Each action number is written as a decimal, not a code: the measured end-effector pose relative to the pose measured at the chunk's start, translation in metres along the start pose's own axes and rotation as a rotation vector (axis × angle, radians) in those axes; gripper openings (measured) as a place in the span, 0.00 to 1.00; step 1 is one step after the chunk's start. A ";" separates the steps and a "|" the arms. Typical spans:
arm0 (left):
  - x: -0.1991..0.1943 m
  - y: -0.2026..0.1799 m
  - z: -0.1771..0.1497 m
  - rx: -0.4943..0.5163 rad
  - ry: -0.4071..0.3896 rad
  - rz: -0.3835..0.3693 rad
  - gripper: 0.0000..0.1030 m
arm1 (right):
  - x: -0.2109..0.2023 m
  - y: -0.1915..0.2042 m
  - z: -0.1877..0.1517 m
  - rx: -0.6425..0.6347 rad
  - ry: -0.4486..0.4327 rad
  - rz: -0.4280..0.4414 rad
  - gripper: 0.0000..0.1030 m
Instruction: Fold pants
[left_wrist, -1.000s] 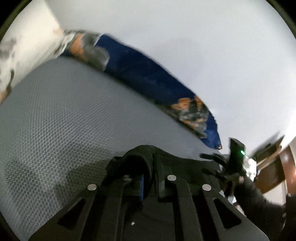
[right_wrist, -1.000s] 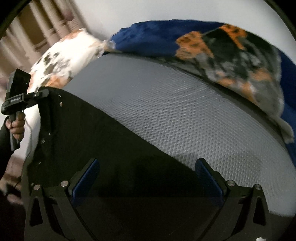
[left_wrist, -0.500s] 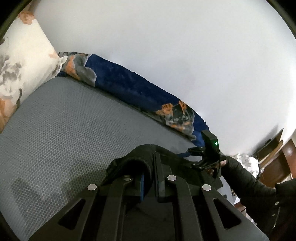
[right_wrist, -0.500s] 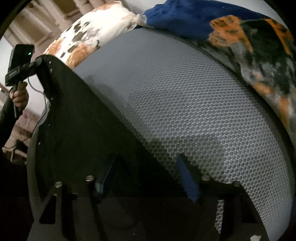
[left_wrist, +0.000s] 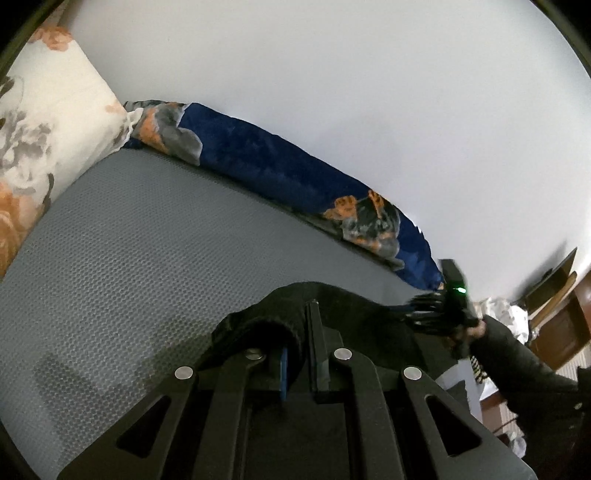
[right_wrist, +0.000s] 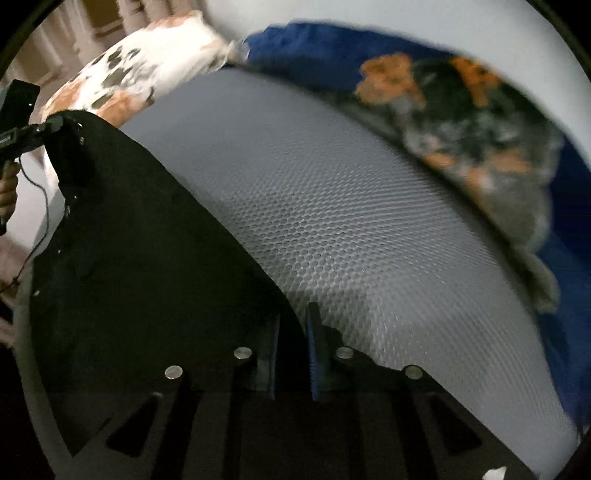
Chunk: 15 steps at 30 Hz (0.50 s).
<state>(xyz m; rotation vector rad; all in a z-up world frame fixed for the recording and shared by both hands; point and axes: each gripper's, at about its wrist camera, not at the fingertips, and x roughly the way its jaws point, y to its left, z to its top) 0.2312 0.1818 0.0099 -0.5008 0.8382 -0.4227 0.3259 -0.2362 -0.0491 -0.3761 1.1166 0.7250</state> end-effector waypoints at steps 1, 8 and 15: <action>-0.001 0.001 -0.001 0.002 0.000 -0.002 0.08 | -0.007 0.006 -0.003 0.010 -0.009 -0.023 0.10; -0.019 -0.006 -0.008 0.049 -0.001 -0.027 0.08 | -0.073 0.056 -0.043 0.096 -0.111 -0.176 0.09; -0.060 -0.016 -0.039 0.116 0.028 -0.071 0.08 | -0.122 0.102 -0.092 0.212 -0.167 -0.166 0.07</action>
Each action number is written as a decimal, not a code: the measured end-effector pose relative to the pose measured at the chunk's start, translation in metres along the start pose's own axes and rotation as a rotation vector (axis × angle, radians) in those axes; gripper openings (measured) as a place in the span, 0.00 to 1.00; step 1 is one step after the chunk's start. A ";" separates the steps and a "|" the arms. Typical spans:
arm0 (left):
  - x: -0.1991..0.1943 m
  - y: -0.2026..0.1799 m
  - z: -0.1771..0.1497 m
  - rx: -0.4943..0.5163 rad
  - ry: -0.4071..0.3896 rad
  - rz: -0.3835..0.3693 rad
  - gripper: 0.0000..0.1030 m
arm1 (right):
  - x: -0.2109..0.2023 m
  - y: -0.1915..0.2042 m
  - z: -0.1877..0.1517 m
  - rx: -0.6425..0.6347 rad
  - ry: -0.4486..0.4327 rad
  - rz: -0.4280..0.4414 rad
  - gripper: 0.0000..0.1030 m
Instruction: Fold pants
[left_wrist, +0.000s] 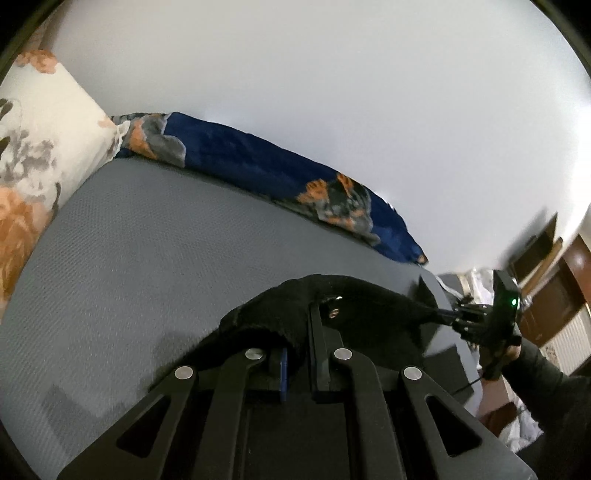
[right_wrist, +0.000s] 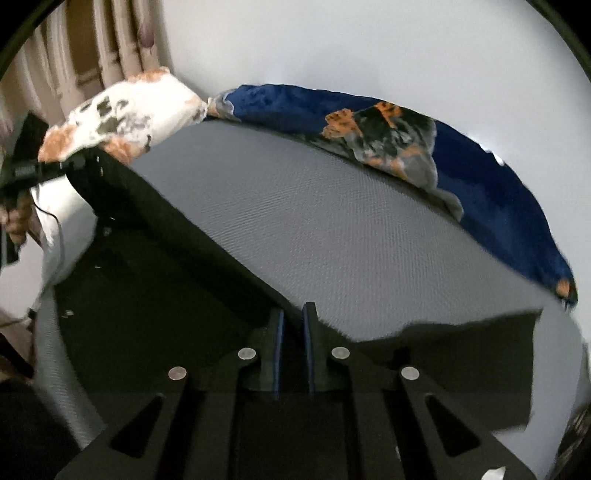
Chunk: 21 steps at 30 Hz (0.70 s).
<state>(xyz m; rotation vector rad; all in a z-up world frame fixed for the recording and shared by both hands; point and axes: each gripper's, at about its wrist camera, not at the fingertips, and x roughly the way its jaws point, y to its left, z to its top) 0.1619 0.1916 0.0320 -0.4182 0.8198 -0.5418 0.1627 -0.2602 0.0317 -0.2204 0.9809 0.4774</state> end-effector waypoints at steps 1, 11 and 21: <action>-0.005 -0.001 -0.006 0.006 0.004 -0.004 0.08 | -0.005 0.006 -0.007 0.008 0.001 0.007 0.07; -0.044 0.009 -0.095 -0.034 0.108 -0.040 0.09 | -0.014 0.053 -0.095 0.077 0.108 0.101 0.05; -0.026 0.023 -0.161 -0.001 0.312 0.074 0.12 | 0.026 0.074 -0.143 0.091 0.249 0.133 0.05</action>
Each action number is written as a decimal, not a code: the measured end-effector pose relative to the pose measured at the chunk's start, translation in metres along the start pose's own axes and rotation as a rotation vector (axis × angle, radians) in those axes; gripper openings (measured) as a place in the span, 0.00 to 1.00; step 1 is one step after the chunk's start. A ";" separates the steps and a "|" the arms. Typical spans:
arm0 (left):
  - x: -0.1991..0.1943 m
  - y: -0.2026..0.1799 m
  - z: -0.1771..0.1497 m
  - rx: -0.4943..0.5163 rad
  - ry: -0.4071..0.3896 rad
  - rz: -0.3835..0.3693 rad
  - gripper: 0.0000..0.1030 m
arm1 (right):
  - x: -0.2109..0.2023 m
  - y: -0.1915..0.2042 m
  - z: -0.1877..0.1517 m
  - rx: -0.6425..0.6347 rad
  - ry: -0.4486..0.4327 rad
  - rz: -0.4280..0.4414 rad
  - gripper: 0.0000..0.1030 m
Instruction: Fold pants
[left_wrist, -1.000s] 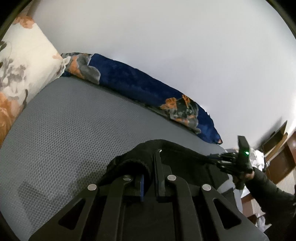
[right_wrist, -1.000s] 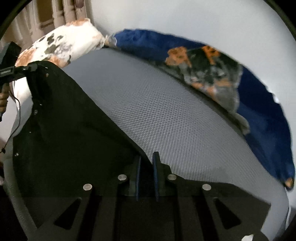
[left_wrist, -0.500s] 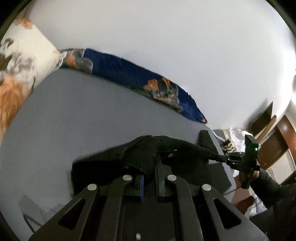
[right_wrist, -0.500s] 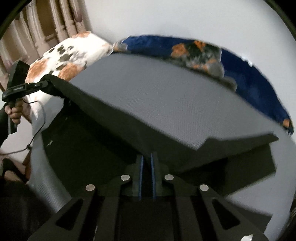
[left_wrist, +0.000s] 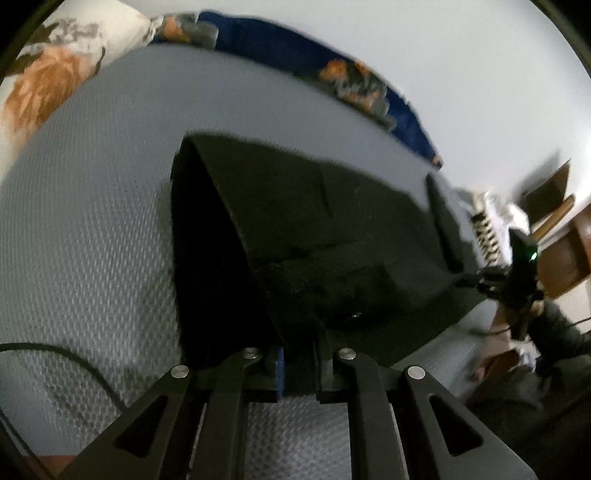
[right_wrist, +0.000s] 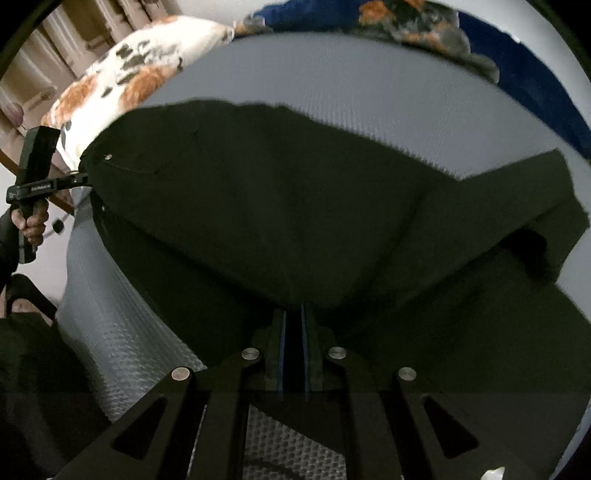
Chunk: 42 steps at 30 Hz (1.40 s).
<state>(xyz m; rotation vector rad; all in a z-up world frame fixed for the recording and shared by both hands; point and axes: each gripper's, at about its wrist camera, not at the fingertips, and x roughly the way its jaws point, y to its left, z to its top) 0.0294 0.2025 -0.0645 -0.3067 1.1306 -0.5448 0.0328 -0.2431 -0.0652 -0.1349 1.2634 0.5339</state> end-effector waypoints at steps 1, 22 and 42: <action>0.002 0.000 -0.002 0.005 0.007 0.010 0.12 | 0.004 0.001 -0.001 -0.001 0.005 -0.004 0.06; -0.067 0.005 -0.023 -0.278 -0.055 0.021 0.56 | 0.014 -0.002 0.001 -0.001 -0.008 -0.004 0.06; -0.030 -0.015 0.004 -0.334 -0.095 0.061 0.16 | -0.025 0.031 -0.012 -0.043 -0.029 -0.020 0.06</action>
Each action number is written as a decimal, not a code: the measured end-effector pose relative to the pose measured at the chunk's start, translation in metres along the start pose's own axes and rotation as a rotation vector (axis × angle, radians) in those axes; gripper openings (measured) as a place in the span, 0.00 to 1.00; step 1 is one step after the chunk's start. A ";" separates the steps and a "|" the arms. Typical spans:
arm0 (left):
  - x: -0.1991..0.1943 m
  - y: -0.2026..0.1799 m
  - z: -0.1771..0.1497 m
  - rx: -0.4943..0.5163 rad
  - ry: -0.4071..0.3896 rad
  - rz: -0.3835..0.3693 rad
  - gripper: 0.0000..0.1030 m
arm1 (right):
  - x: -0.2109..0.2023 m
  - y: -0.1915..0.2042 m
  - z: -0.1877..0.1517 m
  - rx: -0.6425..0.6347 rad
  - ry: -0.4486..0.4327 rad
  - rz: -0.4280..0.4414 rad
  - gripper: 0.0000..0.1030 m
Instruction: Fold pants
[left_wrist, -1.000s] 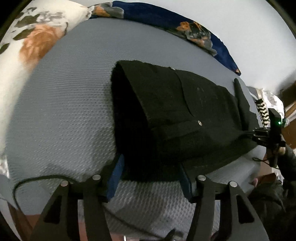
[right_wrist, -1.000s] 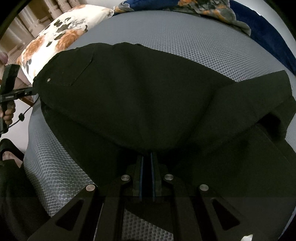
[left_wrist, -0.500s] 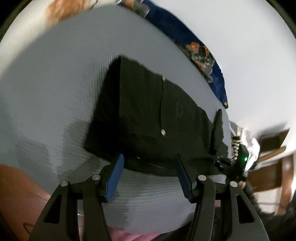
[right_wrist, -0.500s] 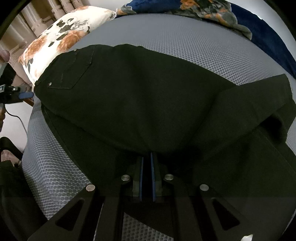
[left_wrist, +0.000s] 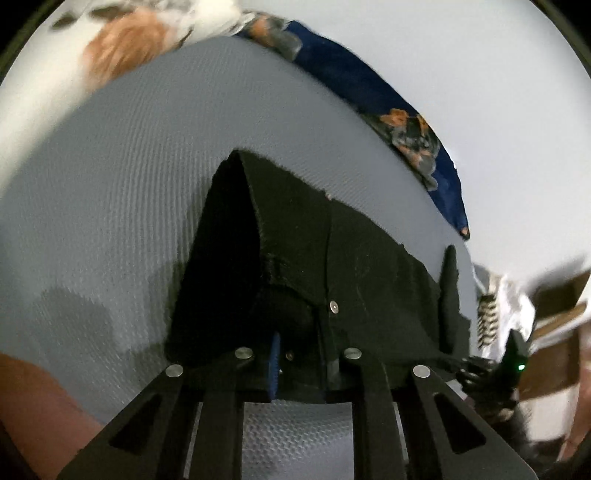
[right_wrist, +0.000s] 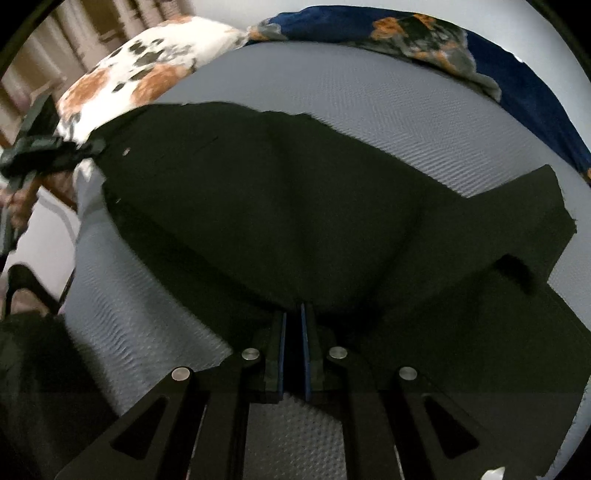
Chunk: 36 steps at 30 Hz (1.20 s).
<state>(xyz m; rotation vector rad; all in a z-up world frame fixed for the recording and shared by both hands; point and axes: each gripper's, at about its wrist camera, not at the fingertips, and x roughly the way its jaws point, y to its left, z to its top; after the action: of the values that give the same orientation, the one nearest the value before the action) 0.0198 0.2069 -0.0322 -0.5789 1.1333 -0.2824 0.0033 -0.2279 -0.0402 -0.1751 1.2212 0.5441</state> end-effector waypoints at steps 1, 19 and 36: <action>0.000 0.000 0.001 0.028 0.014 0.009 0.16 | 0.001 0.003 -0.002 -0.006 0.013 0.009 0.06; 0.020 0.008 -0.028 0.208 0.099 0.233 0.49 | 0.031 0.003 -0.014 0.082 0.091 0.089 0.10; 0.053 -0.139 -0.082 0.688 0.033 0.052 0.51 | 0.022 -0.016 -0.008 0.215 0.039 0.164 0.12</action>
<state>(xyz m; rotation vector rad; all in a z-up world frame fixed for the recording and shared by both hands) -0.0230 0.0429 -0.0186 0.0635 0.9990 -0.6047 0.0098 -0.2384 -0.0663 0.0979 1.3307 0.5493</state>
